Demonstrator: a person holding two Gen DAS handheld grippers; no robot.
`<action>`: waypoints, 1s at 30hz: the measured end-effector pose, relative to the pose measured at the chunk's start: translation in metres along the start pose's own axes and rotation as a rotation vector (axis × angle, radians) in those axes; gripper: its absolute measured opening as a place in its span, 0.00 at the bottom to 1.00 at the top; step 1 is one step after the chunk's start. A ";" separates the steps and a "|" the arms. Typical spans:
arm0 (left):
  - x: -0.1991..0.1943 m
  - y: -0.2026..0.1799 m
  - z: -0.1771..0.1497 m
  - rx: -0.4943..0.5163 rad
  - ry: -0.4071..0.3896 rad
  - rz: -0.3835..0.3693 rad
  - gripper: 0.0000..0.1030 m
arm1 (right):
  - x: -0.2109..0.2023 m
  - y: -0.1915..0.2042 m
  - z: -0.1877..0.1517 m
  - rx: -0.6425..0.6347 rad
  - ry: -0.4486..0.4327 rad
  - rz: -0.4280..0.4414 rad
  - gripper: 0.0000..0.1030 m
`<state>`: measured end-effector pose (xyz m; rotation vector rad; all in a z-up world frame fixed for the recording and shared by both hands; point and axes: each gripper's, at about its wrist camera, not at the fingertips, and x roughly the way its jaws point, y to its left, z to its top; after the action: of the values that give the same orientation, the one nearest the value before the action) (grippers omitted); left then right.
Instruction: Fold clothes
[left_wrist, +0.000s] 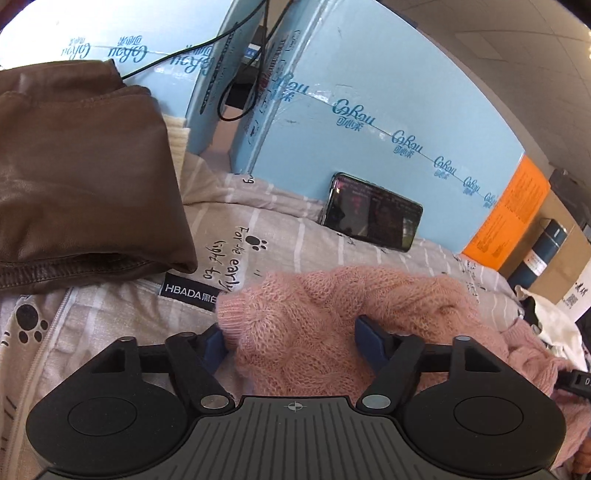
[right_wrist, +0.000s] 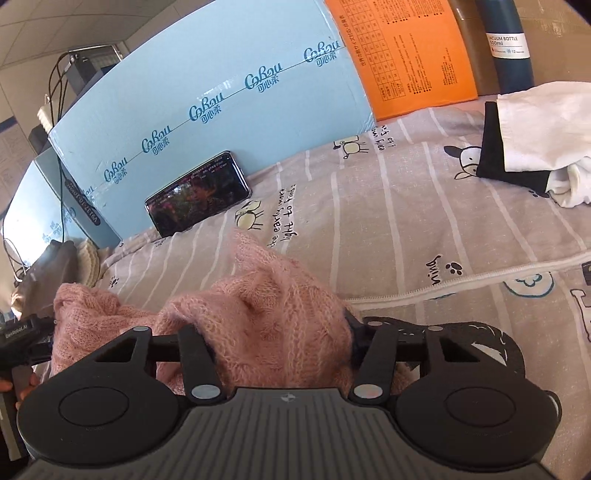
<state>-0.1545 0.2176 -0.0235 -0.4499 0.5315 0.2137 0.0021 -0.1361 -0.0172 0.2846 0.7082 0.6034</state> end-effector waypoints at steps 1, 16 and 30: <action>-0.001 -0.002 -0.001 0.017 -0.007 -0.006 0.43 | -0.002 0.000 0.003 0.009 -0.020 0.001 0.43; -0.042 -0.013 0.004 0.116 -0.312 0.017 0.21 | -0.034 -0.002 0.056 0.207 -0.389 0.063 0.17; -0.023 0.005 0.008 0.011 -0.167 0.007 0.23 | -0.034 -0.100 0.005 0.645 -0.371 -0.074 0.26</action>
<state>-0.1722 0.2239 -0.0068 -0.4152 0.3705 0.2524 0.0273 -0.2358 -0.0396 0.9390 0.5322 0.2224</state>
